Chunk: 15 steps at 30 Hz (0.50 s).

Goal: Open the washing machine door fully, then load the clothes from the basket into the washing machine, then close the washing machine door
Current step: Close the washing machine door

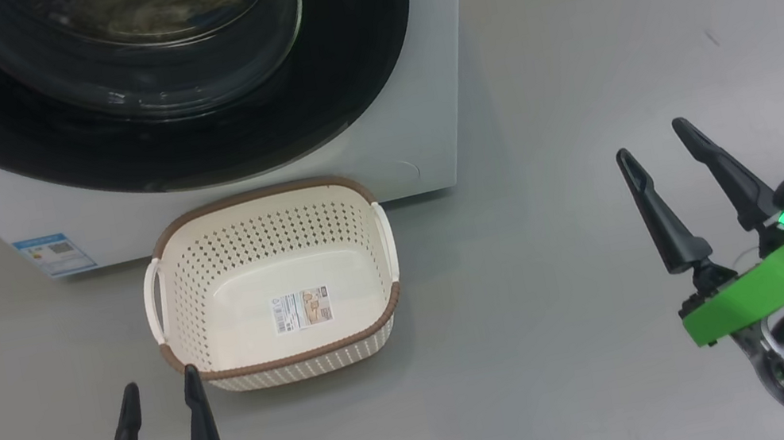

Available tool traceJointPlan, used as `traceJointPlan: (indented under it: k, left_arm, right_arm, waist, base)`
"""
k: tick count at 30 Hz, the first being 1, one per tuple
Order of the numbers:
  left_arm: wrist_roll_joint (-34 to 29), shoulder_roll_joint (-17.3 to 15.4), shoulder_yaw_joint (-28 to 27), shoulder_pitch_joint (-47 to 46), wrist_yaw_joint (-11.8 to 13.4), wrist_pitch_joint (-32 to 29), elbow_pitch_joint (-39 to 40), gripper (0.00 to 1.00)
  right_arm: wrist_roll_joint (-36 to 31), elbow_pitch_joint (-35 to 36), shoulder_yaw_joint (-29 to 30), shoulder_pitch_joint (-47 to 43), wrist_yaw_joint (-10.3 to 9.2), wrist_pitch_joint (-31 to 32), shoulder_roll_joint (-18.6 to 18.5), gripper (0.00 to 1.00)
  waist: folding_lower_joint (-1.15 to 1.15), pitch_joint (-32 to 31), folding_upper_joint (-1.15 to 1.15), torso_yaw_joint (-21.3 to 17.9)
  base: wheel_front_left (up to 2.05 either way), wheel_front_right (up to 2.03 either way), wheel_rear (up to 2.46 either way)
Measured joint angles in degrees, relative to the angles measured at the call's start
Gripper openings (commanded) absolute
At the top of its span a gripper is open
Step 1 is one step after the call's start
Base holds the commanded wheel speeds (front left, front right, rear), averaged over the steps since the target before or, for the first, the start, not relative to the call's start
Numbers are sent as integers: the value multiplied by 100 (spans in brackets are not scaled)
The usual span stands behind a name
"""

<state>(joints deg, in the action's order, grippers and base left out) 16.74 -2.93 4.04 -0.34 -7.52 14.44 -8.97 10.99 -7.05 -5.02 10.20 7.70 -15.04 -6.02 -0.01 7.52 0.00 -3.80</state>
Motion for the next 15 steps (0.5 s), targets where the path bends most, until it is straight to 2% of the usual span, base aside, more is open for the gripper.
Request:
traceJointPlan:
  k: [15]
  left_arm:
    - [1, 3, 0, 75, 1, 0, 2, 100]
  right_arm:
    - [-82, 121, 431, -738, 0, 0, 254, 100]
  waist:
    - [0, 17, 0, -75]
  base:
    - [0, 0, 0]
